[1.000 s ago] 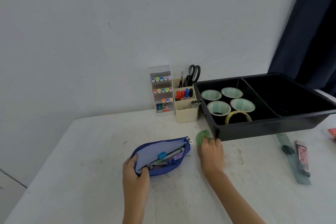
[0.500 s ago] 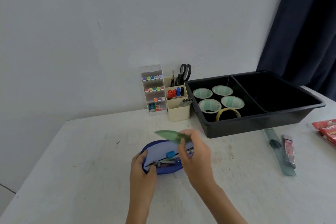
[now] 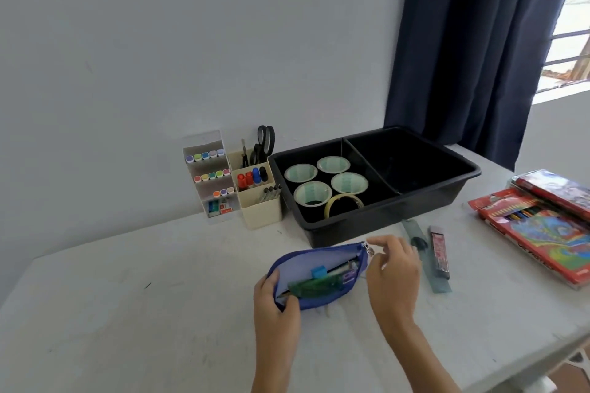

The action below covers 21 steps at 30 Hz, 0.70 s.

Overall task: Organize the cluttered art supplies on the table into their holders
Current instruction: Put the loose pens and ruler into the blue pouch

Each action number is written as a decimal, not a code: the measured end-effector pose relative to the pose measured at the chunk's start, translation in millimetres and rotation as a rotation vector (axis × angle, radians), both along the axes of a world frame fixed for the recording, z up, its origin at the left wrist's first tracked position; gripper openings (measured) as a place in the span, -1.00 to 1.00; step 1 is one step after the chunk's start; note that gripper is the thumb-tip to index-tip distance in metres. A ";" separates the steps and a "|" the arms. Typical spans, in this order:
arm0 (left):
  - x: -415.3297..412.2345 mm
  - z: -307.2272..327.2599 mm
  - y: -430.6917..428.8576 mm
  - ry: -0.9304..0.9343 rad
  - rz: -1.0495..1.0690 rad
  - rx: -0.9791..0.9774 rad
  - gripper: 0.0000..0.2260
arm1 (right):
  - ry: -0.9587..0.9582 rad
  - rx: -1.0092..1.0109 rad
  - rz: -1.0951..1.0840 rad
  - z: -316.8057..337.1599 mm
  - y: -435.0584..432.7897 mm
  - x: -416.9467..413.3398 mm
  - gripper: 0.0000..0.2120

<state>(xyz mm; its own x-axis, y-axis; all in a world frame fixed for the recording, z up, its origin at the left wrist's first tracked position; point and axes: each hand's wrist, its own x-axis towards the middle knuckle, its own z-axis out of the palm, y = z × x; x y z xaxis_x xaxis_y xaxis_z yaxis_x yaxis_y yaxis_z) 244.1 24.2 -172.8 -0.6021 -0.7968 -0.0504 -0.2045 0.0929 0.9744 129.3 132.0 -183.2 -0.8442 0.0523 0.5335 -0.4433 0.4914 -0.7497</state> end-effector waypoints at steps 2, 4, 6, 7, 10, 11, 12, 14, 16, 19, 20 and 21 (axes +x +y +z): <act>-7.9 -1.2 6.3 0.004 -0.021 -0.002 -0.60 | -0.097 0.117 -0.177 -9.2 18.5 -24.5 -0.77; -15.6 -2.6 13.5 0.003 -0.035 -0.004 -0.60 | -0.302 0.318 -0.280 -16.5 37.6 -45.0 -0.74; -21.8 -3.8 19.2 -0.002 -0.045 -0.005 -0.60 | -0.468 0.502 -0.292 -22.3 52.6 -55.7 -0.58; -25.7 -3.9 22.6 -0.002 -0.050 -0.007 -0.60 | -0.498 0.529 -0.280 -26.1 59.5 -59.1 -0.55; -35.9 -1.8 31.0 0.005 -0.055 -0.013 -0.60 | -0.439 0.506 -0.215 -33.3 69.9 -62.9 -0.64; -38.5 -0.4 33.3 0.006 -0.055 -0.014 -0.60 | -0.409 0.470 -0.200 -33.8 71.8 -63.3 -0.69; -40.8 0.3 35.9 0.005 -0.057 -0.014 -0.59 | -0.380 0.419 -0.197 -34.2 73.9 -63.6 -0.74; -44.6 -0.3 40.8 0.006 -0.064 -0.011 -0.58 | -0.332 0.321 -0.205 -35.2 78.9 -63.2 -0.77; -48.3 -1.8 46.6 0.006 -0.064 -0.012 -0.57 | -0.278 0.200 -0.200 -35.0 85.8 -60.9 -0.79; -54.6 -3.1 54.4 -0.007 -0.049 -0.035 -0.57 | -0.160 -0.001 -0.115 -22.7 92.9 -54.5 -0.86; -56.5 -2.7 57.1 -0.009 -0.044 -0.037 -0.57 | -0.098 -0.056 -0.068 -15.0 94.2 -52.7 -0.87; -57.9 -2.0 59.8 -0.012 -0.043 -0.036 -0.57 | -0.034 -0.112 -0.012 -6.1 94.9 -50.2 -0.87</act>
<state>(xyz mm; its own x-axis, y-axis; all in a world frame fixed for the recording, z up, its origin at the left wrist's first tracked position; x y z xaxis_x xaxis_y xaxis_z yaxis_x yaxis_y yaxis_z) 186.2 84.0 -174.8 -0.6350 -0.7719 -0.0295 -0.2111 0.1367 0.9679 79.1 226.9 -189.3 -0.8605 0.1198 0.4952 -0.4117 0.4090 -0.8144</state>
